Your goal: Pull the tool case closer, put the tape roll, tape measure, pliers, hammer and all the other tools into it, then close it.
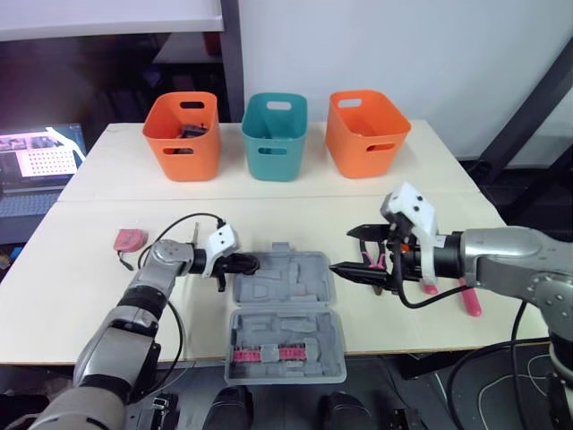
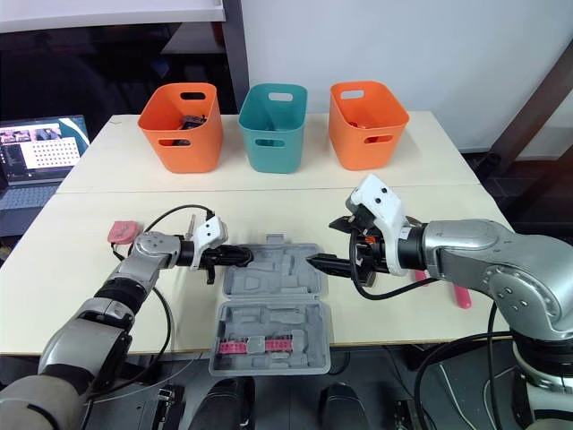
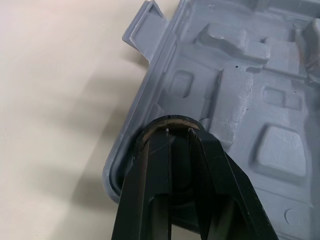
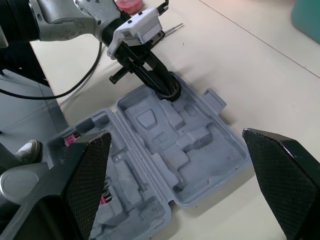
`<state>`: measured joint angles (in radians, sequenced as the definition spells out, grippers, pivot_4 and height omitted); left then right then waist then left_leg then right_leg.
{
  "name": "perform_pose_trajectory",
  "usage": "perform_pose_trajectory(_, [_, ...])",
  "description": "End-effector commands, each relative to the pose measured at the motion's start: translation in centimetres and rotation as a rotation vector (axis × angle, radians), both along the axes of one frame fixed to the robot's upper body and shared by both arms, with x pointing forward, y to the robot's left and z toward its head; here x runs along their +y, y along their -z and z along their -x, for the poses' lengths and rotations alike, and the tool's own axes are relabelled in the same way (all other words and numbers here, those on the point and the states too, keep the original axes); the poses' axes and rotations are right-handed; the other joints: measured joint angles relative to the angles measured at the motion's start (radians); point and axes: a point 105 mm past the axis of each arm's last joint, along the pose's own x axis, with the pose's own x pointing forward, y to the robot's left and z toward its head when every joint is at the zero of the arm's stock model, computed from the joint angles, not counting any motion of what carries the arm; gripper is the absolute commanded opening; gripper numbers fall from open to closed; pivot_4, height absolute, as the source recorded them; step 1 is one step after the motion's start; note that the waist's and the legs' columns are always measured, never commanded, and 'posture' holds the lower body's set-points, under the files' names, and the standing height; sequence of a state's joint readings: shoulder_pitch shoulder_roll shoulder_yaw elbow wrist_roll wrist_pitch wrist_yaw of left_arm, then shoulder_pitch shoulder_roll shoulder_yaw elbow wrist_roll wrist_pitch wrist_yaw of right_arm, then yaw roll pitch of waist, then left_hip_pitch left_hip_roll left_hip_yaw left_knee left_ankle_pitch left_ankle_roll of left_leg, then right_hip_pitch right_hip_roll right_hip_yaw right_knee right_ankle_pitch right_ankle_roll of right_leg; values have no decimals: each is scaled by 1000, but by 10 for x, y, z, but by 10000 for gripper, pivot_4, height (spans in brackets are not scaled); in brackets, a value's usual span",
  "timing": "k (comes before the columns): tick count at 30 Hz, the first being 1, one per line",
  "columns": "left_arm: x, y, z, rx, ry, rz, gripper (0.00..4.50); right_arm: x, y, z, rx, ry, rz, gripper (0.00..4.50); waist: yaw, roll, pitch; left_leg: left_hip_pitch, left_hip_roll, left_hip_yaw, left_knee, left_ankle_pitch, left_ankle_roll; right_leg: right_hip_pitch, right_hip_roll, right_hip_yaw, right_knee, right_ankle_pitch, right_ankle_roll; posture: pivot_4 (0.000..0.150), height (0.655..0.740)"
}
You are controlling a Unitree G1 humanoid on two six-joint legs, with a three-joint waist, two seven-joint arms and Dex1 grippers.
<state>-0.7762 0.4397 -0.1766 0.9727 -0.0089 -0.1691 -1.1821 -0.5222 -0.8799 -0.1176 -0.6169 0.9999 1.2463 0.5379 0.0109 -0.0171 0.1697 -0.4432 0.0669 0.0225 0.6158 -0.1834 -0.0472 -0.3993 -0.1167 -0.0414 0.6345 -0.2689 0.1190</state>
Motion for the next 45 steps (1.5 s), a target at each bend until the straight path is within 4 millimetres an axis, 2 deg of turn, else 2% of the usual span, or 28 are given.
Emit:
perform_pose_trajectory(1, [10, -35, -10, -47, -16, 58, 6381, 4, -9, 1, -37, -30, -26, 45000, 0, 0, 0, 0, 0, 0, 0, 0, 0, 0, 0, 0, 0, 0, 0, 1500, 7400])
perform_pose_trajectory(3, [18, -57, -10, -61, -26, 94, 6381, -2, -5, 3, -17, -23, -49, 45000, 1, 0, 0, -1, 0, 0, 0, 0, 0, 0, 0, 0, 0, 0, 0, 1500, 7400])
perform_pose_trajectory(6, [35, -74, -6, -73, -61, 110, 6381, -13, 2, 4, -10, 16, -78, 45000, 2, -1, 0, -1, 0, 0, 0, 0, 0, 0, 0, 0, 0, 0, 0, 1500, 7400])
perform_pose_trajectory(9, [69, -82, 3, -118, -168, 104, 13965, -30, 11, 12, 11, 56, -179, 45000, 2, -1, 0, -1, 0, 0, 0, 0, 0, 0, 0, 0, 0, 0, 0, 1500, 7400])
perform_pose_trajectory(12, [100, -87, 14, -172, -298, 139, 27902, -54, 27, 14, -10, 159, -207, 45000, -1, 0, 0, 1, 0, 0, -2, 0, 0, 2, 0, 0, 0, 0, 0, 1500, 7400])
perform_pose_trajectory(15, [137, -77, 36, -185, -423, 114, 43450, -83, 46, 19, -38, 290, -219, 45000, -1, 0, 0, 2, 0, 0, -1, 0, 0, 2, 0, 0, 0, 0, 0, 1500, 7400])
perform_pose_trajectory(18, [181, -66, 61, -191, -582, 101, 44289, -121, 61, 24, -103, 457, -226, 45000, 1, 0, 0, 2, 1, 0, -1, 0, 0, 2, 0, 0, -1, 0, 0, 1500, 7400])
perform_pose_trajectory(21, [219, -58, 82, -203, -738, 95, 44289, -156, 81, 38, -127, 593, -211, 45000, 3, 0, 0, 2, 1, 0, -1, 0, 0, 2, 0, 0, -3, -2, -4, 1500, 7400])
perform_pose_trajectory(23, [241, -46, 95, -182, -836, 101, 44289, -166, 99, 52, -81, 601, -183, 45000, 6, 1, -1, 2, 1, 0, -1, 0, -1, 3, 0, 0, -4, -3, -4, 1500, 7400])
perform_pose_trajectory(25, [252, -39, 105, -165, -881, 108, 44289, -175, 109, 60, -65, 617, -171, 45000, 4, 1, -1, 2, 1, 0, -1, -1, -1, 2, -1, 0, -4, -3, -4, 1500, 7400])
perform_pose_trajectory(27, [252, -38, 109, -163, -887, 126, 44289, -186, 112, 63, -77, 649, -169, 45000, 1, 1, -1, 3, 1, 1, -1, -1, -1, 2, -1, 0, -4, -3, -4, 1500, 7400])
perform_pose_trajectory(30, [248, -37, 111, -152, -876, 140, 44289, -190, 111, 62, -92, 655, -177, 45000, 1, 1, -1, 2, 1, 1, -1, -1, -2, -2, -2, 0, -4, -3, -5, 1500, 7400])
perform_pose_trajectory(33, [224, -45, 97, -139, -818, 208, 44289, -184, 103, 52, -119, 627, -191, 45000, 1, 1, -2, 2, 1, 1, -2, -1, -2, -2, -2, 0, -4, -2, -5, 1500, 7400])
perform_pose_trajectory(35, [200, -56, 85, -147, -738, 242, 44289, -179, 95, 45, -139, 615, -194, 45000, 4, 1, -2, 2, 1, 2, -2, -1, -1, -2, -2, 0, -4, -2, -5, 1500, 7400])
perform_pose_trajectory(37, [167, -71, 73, -135, -626, 280, 44289, -168, 90, 36, -137, 589, -173, 45000, 6, 1, -2, 2, 1, 2, -1, -1, -1, 1, -2, 0, -4, -2, -5, 1500, 7400])
perform_pose_trajectory(39, [129, -87, 68, -80, -483, 340, 44289, -149, 81, 25, -143, 545, -155, 45000, 4, 1, -2, 2, 1, 2, -1, -1, -1, 3, -2, 0, -4, -2, -5, 1500, 7400])
perform_pose_trajectory(41, [93, -98, 70, -34, -327, 322, 44289, -129, 72, 14, -150, 520, -141, 45000, 1, 1, -2, 2, 1, 2, -1, 0, -1, 3, -2, 0, -3, -2, -5, 1500, 7400])
perform_pose_trajectory(45, [53, -109, 72, -17, -136, 230, 44289, -106, 70, -5, -131, 534, -74, 45000, -6, 2, -2, 3, 1, 2, -2, 0, -1, 2, 0, 1, -3, -2, -4, 1500, 7400])
